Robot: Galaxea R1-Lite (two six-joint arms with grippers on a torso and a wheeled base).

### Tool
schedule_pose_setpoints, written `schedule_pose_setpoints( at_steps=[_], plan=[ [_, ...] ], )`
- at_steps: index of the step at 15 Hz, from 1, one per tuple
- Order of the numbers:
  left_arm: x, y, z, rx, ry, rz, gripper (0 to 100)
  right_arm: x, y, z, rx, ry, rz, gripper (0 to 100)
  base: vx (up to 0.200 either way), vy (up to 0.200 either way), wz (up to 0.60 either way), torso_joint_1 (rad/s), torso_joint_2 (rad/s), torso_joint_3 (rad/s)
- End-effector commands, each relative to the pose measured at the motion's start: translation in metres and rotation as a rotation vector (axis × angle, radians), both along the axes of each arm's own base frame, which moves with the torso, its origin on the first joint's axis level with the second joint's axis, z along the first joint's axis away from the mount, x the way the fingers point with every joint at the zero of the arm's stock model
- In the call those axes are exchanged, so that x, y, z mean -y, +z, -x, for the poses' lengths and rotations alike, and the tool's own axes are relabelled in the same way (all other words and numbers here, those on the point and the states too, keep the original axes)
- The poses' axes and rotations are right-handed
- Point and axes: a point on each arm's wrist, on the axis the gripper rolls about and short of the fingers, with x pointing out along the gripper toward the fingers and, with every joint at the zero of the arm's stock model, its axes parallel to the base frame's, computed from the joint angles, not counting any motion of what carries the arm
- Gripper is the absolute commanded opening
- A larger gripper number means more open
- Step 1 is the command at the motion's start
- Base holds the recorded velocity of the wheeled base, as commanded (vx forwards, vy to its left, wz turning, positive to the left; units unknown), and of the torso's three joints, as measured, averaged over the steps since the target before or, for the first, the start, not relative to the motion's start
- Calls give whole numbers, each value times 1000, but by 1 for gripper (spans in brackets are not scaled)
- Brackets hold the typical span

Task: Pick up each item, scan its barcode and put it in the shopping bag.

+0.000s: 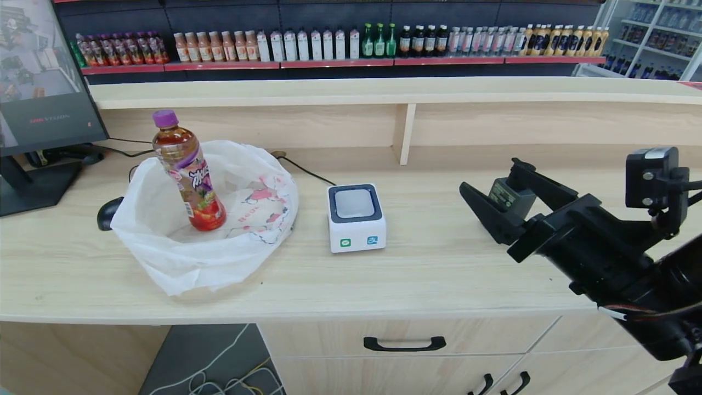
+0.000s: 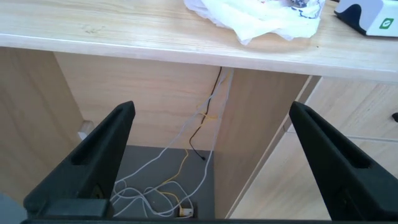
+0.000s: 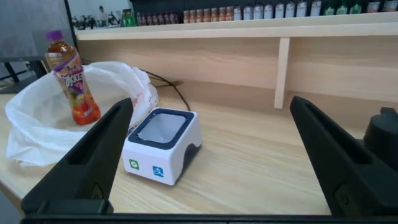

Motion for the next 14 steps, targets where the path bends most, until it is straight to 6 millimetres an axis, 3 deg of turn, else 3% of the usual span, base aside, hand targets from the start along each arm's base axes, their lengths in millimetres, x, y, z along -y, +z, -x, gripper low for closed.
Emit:
schedule_pose_setpoints(
  at_steps=[1, 6, 14],
  plan=[
    [0, 0, 0, 0, 2, 0, 100, 14, -5, -11, -18, -73, 11, 100, 0, 0, 0, 0, 0, 0],
    [0, 0, 0, 0, 2, 0, 100, 49, -12, -28, -16, -223, 87, 100, 0, 0, 0, 0, 0, 0],
    [0, 0, 0, 0, 2, 5, 100, 55, -33, -54, -88, -258, 114, 100, 0, 0, 0, 0, 0, 0]
  ],
)
